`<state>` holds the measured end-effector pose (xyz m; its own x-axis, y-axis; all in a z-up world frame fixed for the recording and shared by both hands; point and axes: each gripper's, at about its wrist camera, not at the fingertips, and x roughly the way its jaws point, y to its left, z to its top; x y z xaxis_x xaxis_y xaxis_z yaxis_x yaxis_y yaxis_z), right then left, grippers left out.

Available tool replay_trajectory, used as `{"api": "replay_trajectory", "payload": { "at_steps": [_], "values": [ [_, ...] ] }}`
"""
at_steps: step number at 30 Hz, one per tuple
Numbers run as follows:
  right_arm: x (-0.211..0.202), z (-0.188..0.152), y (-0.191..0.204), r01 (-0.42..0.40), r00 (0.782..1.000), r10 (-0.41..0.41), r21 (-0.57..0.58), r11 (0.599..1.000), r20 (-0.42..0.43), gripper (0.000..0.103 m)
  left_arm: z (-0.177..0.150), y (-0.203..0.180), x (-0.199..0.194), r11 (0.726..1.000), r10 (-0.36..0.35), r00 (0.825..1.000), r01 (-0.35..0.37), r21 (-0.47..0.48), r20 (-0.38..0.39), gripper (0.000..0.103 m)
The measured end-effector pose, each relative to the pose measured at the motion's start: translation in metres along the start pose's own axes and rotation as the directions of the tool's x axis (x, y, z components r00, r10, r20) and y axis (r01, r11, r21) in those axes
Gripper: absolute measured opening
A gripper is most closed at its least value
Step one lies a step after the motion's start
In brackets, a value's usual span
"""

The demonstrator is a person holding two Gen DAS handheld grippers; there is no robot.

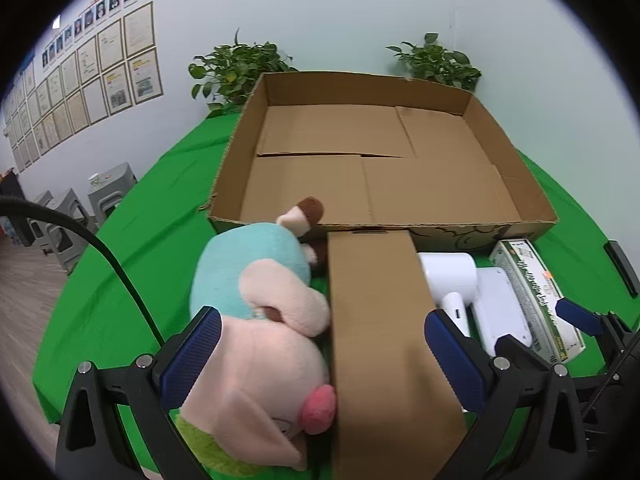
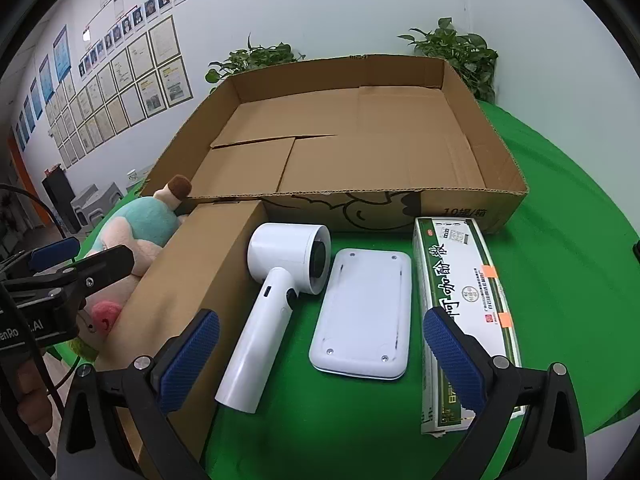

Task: Organize objects
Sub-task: 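Move the right tool toward the pink-and-teal plush pig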

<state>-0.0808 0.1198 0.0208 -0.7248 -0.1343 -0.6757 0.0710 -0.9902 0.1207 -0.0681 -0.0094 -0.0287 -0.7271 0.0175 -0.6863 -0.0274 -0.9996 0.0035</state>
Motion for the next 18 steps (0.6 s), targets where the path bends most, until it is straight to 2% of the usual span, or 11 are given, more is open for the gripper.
{"api": "replay_trajectory", "payload": {
  "at_steps": [6,18],
  "values": [
    [0.0026,0.0007,-0.0003,0.041,0.999,-0.041,-0.008,0.999,-0.002,0.103,0.0005,-0.0025,-0.0002,1.000,-0.014,1.000,0.014,0.000,0.006,0.101],
    [0.0009,0.0005,0.0005,0.041,0.999,-0.041,-0.015,0.999,0.001,0.103,0.0003,0.0015,-0.0011,1.000,-0.020,1.000,0.020,-0.001,0.000,0.101]
  ]
}}
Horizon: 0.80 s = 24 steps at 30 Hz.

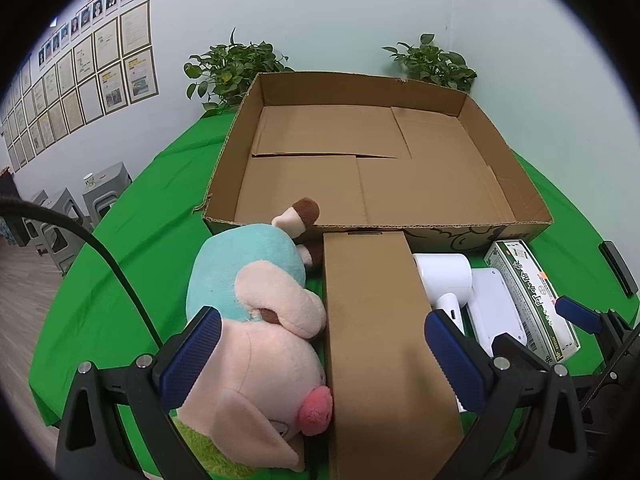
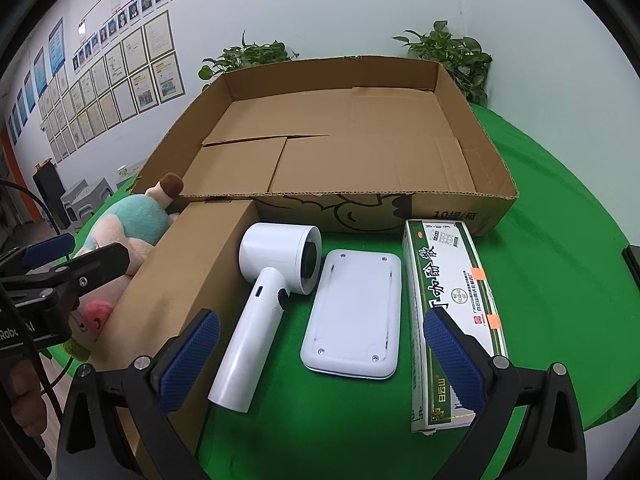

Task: Organize objects
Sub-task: 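Move the right tool toward the pink-and-teal plush pig, then grasp the plush pig with the right gripper and lift it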

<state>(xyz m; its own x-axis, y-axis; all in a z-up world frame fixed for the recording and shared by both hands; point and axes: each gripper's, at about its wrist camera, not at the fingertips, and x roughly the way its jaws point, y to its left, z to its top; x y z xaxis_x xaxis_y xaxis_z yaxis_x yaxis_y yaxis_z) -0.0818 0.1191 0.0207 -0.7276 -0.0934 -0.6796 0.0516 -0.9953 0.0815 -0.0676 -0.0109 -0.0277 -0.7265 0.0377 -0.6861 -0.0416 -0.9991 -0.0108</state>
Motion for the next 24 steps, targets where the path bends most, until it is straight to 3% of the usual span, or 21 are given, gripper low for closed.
{"api": "replay_trajectory", "payload": {
  "at_steps": [15,24],
  "values": [
    [-0.004,-0.001,-0.001,0.027,1.000,-0.027,-0.013,1.000,0.004,0.103,0.000,0.003,-0.002,1.000,-0.023,1.000,0.023,0.010,0.011,0.101],
    [-0.012,0.010,0.014,0.068,0.997,-0.065,-0.123,0.990,0.032,0.103,0.007,0.021,-0.013,1.000,-0.028,0.998,0.028,-0.007,0.060,0.101]
  ]
}}
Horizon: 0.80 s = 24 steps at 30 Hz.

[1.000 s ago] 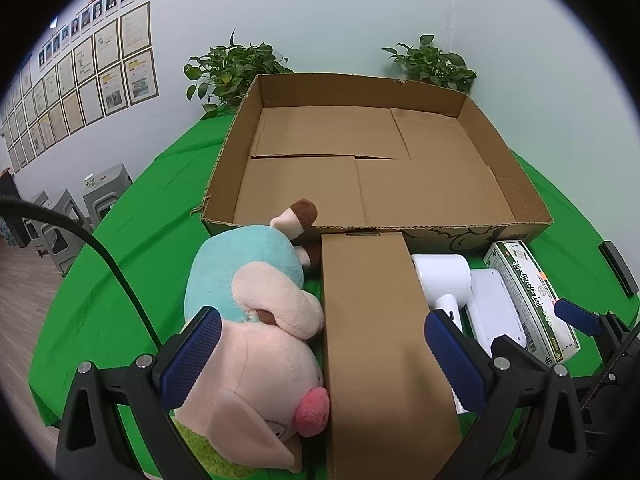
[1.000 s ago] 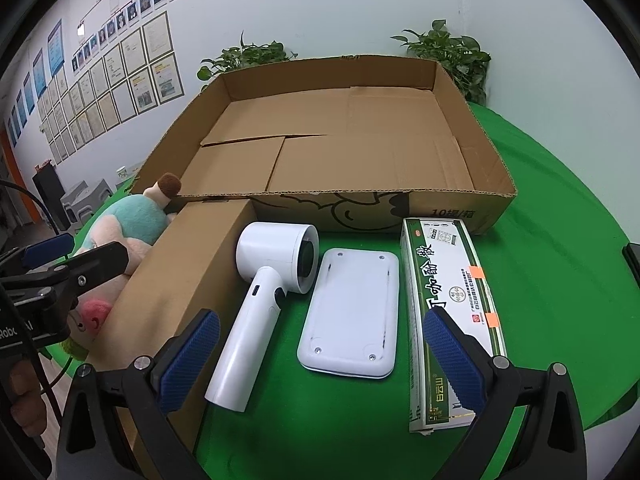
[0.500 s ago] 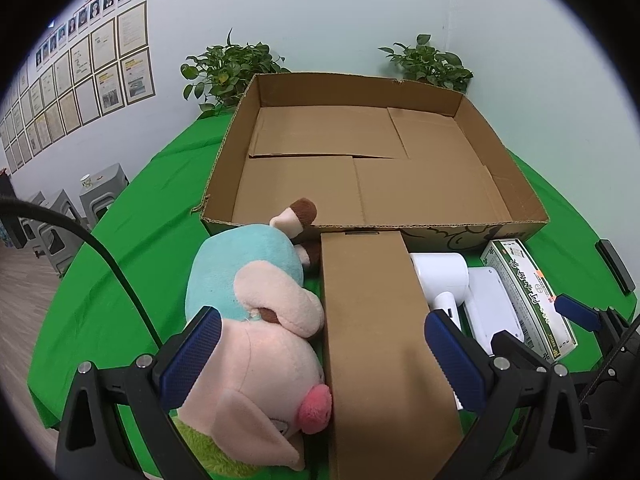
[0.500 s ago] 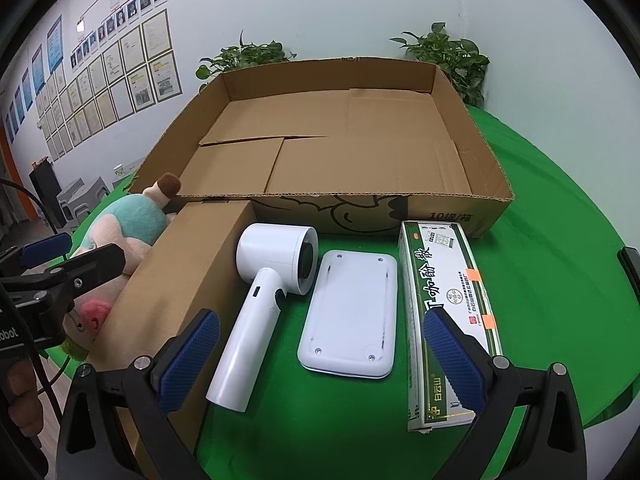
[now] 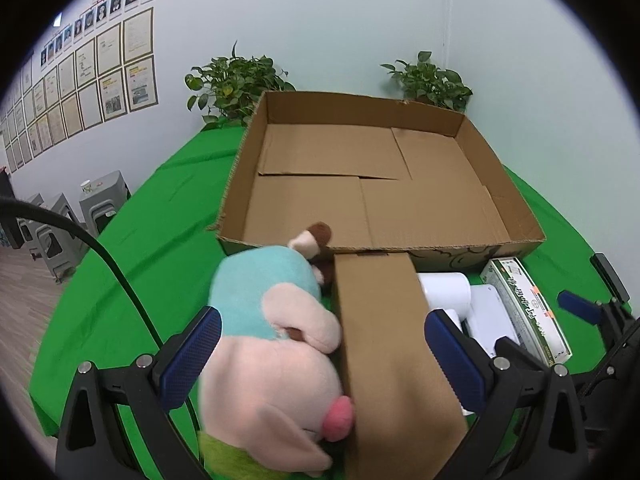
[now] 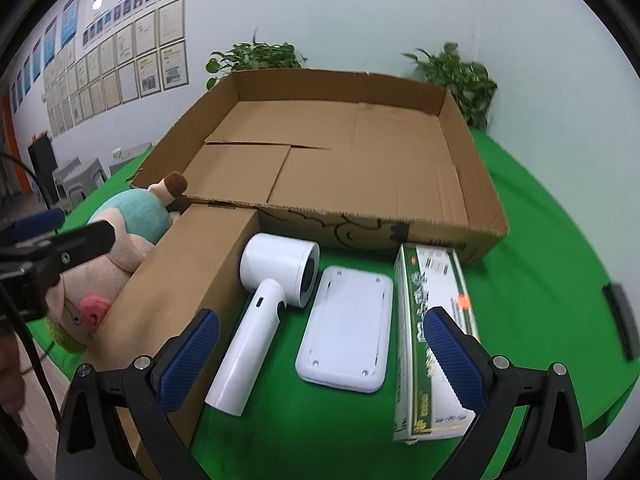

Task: Organize objects
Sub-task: 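Grasp the plush pig with the right gripper and lift it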

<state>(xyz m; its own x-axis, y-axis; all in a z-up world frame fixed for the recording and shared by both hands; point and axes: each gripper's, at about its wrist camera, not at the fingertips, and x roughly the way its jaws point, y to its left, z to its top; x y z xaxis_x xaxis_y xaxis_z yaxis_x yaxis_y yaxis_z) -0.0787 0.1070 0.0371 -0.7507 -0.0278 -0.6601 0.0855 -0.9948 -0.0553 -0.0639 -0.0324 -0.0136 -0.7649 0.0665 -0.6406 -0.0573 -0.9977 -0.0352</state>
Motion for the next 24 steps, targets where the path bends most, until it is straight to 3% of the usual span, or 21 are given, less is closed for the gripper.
{"api": "replay_trajectory", "payload": {
  "at_steps": [6,12,14,17,21,24],
  "values": [
    [-0.014,0.019,0.020,0.020,0.998,-0.012,-0.133,0.991,0.064,0.103,-0.001,0.026,-0.010,0.999,-0.032,0.999,0.032,0.008,0.007,0.101],
    [-0.043,0.043,0.066,-0.045,0.978,0.114,-0.362,0.931,0.173,0.103,-0.014,0.057,-0.007,0.997,-0.064,0.997,0.063,-0.042,-0.044,0.101],
    [-0.052,0.049,0.084,-0.131,0.958,0.225,-0.432,0.892,0.175,0.103,-0.022,0.069,-0.004,0.990,-0.119,0.991,0.114,-0.083,-0.067,0.101],
    [-0.055,0.055,0.105,-0.305,0.906,0.404,-0.466,0.830,0.126,0.103,-0.034,0.085,0.004,0.973,-0.189,0.976,0.172,-0.153,-0.106,0.101],
    [-0.036,0.063,0.120,-0.457,0.867,0.499,-0.384,0.803,0.011,0.103,-0.050,0.097,0.011,0.954,-0.258,0.958,0.232,-0.193,-0.125,0.101],
    [-0.017,0.068,0.119,-0.502,0.856,0.515,-0.292,0.814,-0.039,0.103,-0.057,0.097,0.018,0.935,-0.324,0.937,0.295,-0.198,-0.134,0.098]
  ]
}}
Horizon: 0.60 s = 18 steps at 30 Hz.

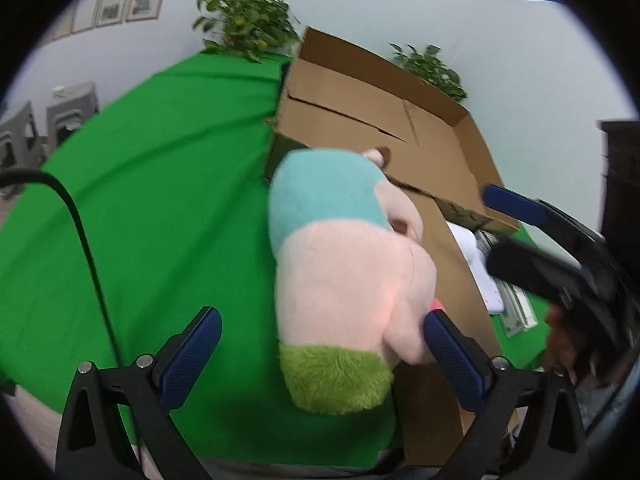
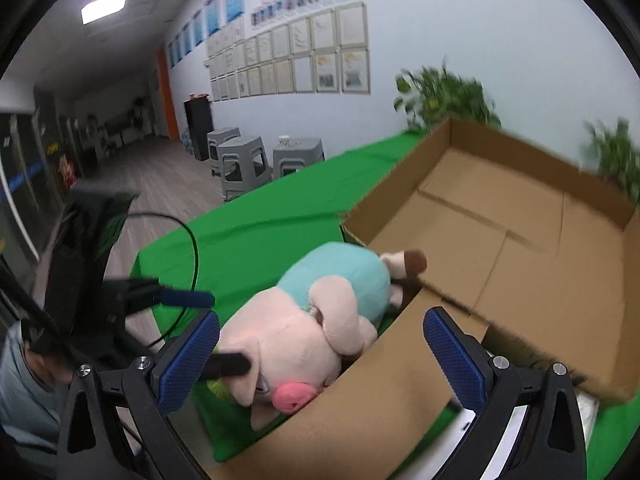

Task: Organize objects
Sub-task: 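Grasp the plush pig with the right gripper and lift it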

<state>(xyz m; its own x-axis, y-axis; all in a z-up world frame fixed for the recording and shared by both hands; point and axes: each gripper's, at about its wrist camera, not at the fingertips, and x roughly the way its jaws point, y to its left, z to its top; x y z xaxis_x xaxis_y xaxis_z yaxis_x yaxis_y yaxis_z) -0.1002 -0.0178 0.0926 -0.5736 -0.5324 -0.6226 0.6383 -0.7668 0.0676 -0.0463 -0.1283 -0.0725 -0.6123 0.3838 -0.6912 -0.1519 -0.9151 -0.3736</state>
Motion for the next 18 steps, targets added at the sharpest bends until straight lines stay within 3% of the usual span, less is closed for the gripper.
{"api": "replay_trajectory", "payload": {
  "at_steps": [4,9,18],
  "values": [
    [0.015,0.003,-0.016,-0.044,0.998,0.048,0.096,0.994,-0.040,0.103,-0.005,-0.002,0.015,0.993,-0.115,0.993,0.116,0.018,-0.040,0.078],
    [0.047,0.007,-0.028,-0.045,0.992,0.062,0.159,0.986,-0.109,0.103,-0.008,-0.004,0.015,0.992,-0.122,0.992,0.123,0.038,-0.041,0.071],
    [0.098,0.016,-0.011,-0.052,0.971,0.101,0.219,0.974,-0.218,0.103,-0.012,0.004,0.000,0.993,-0.109,0.993,0.110,0.038,-0.037,0.061]
  ]
}}
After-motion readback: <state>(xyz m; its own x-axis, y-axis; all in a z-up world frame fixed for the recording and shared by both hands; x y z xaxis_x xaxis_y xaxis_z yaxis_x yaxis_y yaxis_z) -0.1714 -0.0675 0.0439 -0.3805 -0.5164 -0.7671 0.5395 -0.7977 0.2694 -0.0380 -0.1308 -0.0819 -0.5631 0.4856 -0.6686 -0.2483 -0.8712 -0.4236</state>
